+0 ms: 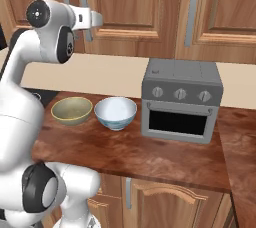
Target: Open the cabinet. Pick the bowls from the counter and place them in the cabinet. Then close the cabinet.
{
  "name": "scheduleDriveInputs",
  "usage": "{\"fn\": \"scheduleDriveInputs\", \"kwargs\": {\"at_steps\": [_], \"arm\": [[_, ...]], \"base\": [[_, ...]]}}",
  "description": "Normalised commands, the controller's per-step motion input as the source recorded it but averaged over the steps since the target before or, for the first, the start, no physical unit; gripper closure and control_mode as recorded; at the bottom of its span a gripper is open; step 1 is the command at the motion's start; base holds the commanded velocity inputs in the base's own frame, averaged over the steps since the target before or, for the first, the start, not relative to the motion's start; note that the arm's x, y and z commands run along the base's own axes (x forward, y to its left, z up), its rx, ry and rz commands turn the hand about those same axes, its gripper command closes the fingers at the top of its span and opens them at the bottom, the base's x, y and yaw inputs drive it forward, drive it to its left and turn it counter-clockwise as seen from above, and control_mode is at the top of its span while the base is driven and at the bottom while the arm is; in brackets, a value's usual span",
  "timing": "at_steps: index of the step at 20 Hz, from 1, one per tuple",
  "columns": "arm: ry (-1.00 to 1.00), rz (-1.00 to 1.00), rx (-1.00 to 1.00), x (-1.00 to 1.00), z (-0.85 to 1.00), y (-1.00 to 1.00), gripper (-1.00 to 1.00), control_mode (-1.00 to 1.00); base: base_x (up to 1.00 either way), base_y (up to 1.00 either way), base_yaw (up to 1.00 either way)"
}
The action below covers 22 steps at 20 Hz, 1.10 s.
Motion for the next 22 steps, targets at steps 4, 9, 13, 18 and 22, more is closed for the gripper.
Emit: {"fn": "scheduleDriveInputs", "kwargs": {"at_steps": [4,9,13,18,22], "arm": [[-0.06,0.0,0.0,0.33,0.0,0.0,-1.0,-1.0],[-0.04,0.0,0.0,0.46,-0.03,0.0,-1.0,-1.0],[-0.01,0.0,0.0,0.62,-0.14,0.02,-1.0,-1.0],[0.0,0.0,0.0,0.69,-0.2,0.0,-1.0,-1.0],[0.0,0.0,0.0,0.76,-0.19,0.05,-1.0,-1.0]], "base": [[0.0,0.0,0.0],[0.0,0.0,0.0],[0.0,0.0,0.0],[0.0,0.0,0.0],[0.0,0.0,0.0]]}}
